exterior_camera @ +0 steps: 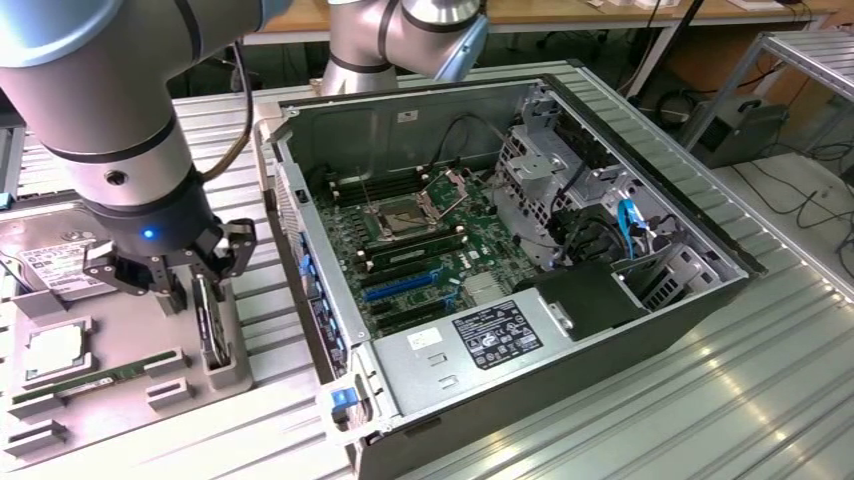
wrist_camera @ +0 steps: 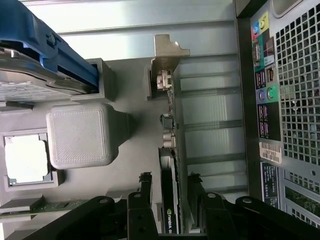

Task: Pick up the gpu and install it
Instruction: 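Pick up the gpu and move the gpu toward the slot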

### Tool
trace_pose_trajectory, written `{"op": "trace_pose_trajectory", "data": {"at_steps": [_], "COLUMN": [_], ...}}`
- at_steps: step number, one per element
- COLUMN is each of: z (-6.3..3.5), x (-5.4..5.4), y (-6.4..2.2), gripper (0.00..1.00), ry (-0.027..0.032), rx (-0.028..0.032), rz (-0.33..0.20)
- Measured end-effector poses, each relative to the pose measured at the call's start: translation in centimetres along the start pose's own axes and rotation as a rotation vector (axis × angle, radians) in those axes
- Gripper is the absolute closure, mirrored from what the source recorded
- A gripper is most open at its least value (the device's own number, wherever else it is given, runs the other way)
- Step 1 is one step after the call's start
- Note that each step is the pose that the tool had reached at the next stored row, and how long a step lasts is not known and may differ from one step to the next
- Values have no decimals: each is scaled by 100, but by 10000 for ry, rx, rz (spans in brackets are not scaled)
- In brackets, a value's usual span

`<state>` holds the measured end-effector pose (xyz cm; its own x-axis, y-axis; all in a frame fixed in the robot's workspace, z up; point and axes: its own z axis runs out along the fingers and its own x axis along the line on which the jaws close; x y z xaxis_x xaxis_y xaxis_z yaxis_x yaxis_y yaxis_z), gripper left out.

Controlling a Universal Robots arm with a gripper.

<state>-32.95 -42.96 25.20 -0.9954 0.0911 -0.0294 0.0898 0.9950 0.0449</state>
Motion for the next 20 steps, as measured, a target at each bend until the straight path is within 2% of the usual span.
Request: {"op": "trace_pose_trajectory", "data": {"at_steps": [5, 20], "z": [39, 82], "x": [7, 9], "y": [3, 25], "gripper": [58, 58], "ry": [-8, -11], "rx": [7, 7], "rz": [191, 192]}}
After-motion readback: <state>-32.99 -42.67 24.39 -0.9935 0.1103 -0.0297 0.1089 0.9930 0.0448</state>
